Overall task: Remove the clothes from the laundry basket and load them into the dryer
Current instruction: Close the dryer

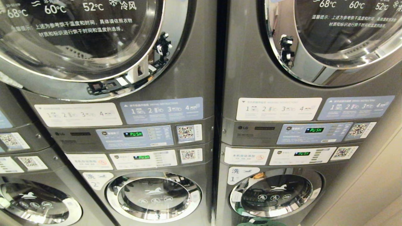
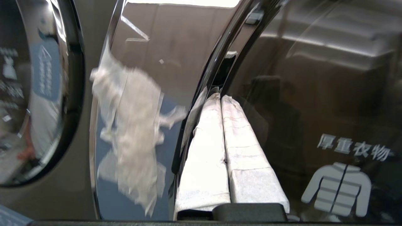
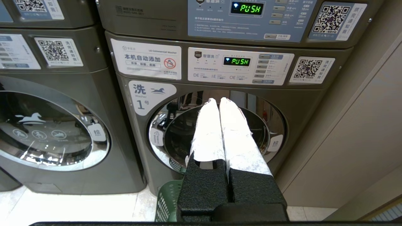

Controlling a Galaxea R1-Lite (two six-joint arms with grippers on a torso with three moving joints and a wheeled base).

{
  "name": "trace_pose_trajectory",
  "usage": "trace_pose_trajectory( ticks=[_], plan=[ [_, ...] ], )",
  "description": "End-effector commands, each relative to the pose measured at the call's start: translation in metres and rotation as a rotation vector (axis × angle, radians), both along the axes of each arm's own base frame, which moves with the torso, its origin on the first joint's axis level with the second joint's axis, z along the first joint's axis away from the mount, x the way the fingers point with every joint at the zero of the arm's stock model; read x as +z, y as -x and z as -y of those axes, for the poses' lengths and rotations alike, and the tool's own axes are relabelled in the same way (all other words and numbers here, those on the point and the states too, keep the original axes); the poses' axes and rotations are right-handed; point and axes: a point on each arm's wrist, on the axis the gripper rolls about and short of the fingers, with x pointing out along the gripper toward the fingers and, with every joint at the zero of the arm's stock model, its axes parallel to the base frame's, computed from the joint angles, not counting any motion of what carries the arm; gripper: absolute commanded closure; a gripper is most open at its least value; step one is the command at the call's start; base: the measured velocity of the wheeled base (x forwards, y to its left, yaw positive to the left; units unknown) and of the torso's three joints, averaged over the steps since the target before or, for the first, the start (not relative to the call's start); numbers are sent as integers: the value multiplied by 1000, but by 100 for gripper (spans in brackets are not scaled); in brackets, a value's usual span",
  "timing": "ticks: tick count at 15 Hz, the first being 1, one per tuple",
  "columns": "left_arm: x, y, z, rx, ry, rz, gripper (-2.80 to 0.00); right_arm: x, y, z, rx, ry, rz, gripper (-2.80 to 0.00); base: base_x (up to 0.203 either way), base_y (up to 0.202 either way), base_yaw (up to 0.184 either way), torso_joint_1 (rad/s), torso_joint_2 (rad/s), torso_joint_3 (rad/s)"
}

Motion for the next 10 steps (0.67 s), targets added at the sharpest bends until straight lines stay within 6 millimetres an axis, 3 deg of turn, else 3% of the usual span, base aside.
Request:
trace_pose_trajectory(
  ticks=[1, 8, 10],
  plan=[
    [15, 24, 9, 14, -39, 50, 0, -1, 0, 0, 0, 1, -3, 0, 0, 0, 0, 0, 0, 0],
    [31, 53, 19, 2, -172, 223, 0, -1, 0, 0, 2, 1, -3, 0, 0, 0, 0, 0, 0, 0],
    [24, 60, 21, 23, -171, 193, 0, -1, 0, 0, 2, 1, -3, 0, 0, 0, 0, 0, 0, 0]
  ],
)
